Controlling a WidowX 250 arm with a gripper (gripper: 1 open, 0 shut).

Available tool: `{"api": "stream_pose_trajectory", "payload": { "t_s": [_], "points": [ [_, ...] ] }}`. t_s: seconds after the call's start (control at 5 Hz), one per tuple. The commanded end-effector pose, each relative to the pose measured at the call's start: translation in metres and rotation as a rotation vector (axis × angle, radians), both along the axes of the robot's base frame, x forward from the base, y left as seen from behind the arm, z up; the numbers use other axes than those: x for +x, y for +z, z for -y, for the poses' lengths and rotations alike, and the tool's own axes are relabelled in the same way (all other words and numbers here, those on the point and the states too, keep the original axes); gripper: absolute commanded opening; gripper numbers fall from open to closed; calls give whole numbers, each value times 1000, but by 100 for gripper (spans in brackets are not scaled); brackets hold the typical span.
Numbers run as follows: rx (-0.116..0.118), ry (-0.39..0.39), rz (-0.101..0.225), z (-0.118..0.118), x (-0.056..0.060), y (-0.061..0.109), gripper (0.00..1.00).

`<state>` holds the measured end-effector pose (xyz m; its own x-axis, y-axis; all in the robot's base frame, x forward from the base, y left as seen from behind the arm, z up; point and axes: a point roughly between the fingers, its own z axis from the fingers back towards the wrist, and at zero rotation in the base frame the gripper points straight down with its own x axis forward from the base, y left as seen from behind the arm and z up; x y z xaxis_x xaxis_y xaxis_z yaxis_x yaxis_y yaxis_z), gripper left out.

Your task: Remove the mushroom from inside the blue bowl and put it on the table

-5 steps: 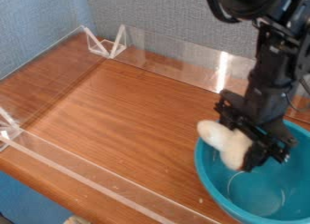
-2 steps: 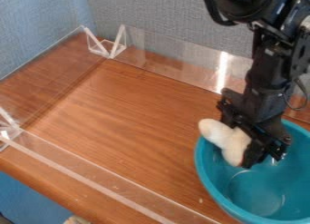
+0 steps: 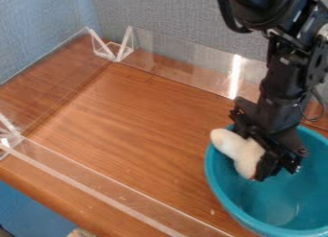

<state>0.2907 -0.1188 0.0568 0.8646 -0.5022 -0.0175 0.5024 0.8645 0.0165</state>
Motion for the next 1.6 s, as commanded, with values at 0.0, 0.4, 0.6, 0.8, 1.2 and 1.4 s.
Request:
{"api": "stream_pose_trajectory", "payload": {
  "t_s": [0.0,0.4,0.6,0.8,1.2,1.4],
  "points": [
    [-15,-32,55,18,14,12,0],
    [-10,-41,72,29,22,18,0],
    [-10,-78,88,22,20,32,0],
    [-10,-115,102,14,17,46,0],
    [30,48,215,-61,3,125,0],
    [56,186,212,-111,-5,125,0]
  ]
}}
